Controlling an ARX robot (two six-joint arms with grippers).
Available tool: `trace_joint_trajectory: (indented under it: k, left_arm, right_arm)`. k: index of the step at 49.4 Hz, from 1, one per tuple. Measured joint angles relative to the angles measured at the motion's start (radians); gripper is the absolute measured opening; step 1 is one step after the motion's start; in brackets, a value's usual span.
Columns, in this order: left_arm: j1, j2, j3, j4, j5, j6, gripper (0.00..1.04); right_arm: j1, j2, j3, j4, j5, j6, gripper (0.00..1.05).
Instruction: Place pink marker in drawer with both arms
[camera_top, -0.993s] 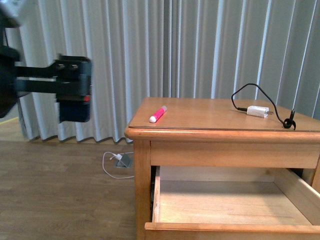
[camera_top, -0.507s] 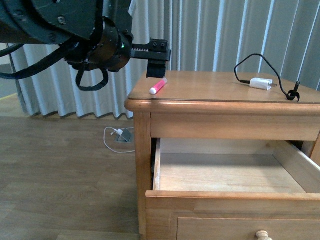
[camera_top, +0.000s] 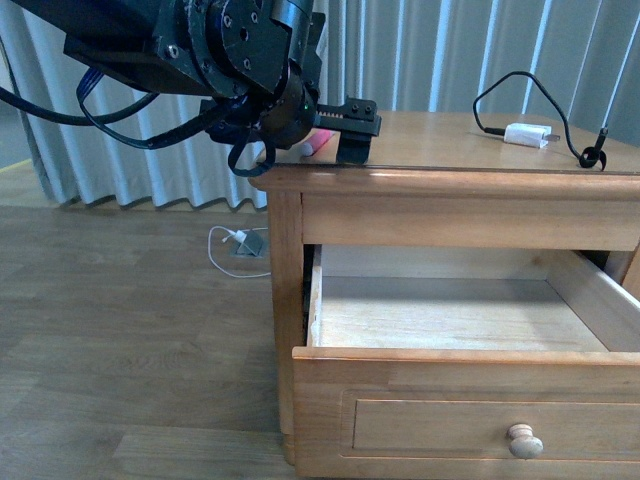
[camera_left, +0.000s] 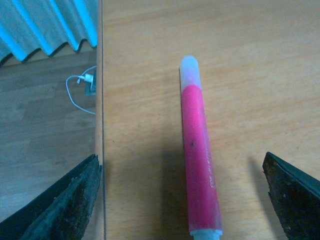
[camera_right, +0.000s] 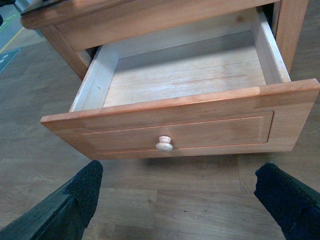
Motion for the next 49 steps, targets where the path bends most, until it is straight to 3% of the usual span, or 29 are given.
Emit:
trace_joint_trajectory:
  k: [9, 19, 26, 32, 41, 49]
  left_arm:
    - [-0.006, 0.011, 0.013, -0.013, -0.003, 0.010, 0.98]
    - [-0.012, 0.012, 0.013, -0.015, -0.002, 0.015, 0.64]
    - [-0.010, -0.002, -0.022, -0.001, 0.010, 0.015, 0.33]
    - [0.000, -0.044, -0.098, 0.054, 0.050, 0.025, 0.16]
    - [0.028, -0.135, -0.244, 0.149, 0.184, 0.071, 0.15]
    - [0.047, -0.293, -0.413, 0.236, 0.438, 0.115, 0.15]
  right_arm:
    - [0.000, 0.000, 0.000, 0.000, 0.000, 0.000, 0.96]
    - [0.000, 0.000, 0.000, 0.000, 0.000, 0.000, 0.96]
    - [0.000, 0.000, 0.000, 0.000, 0.000, 0.000, 0.96]
    - [0.000, 0.000, 0.000, 0.000, 0.000, 0.000, 0.96]
    - [0.000, 0.000, 0.000, 0.000, 0.000, 0.000, 0.96]
    - [0.000, 0.000, 0.000, 0.000, 0.000, 0.000, 0.96]
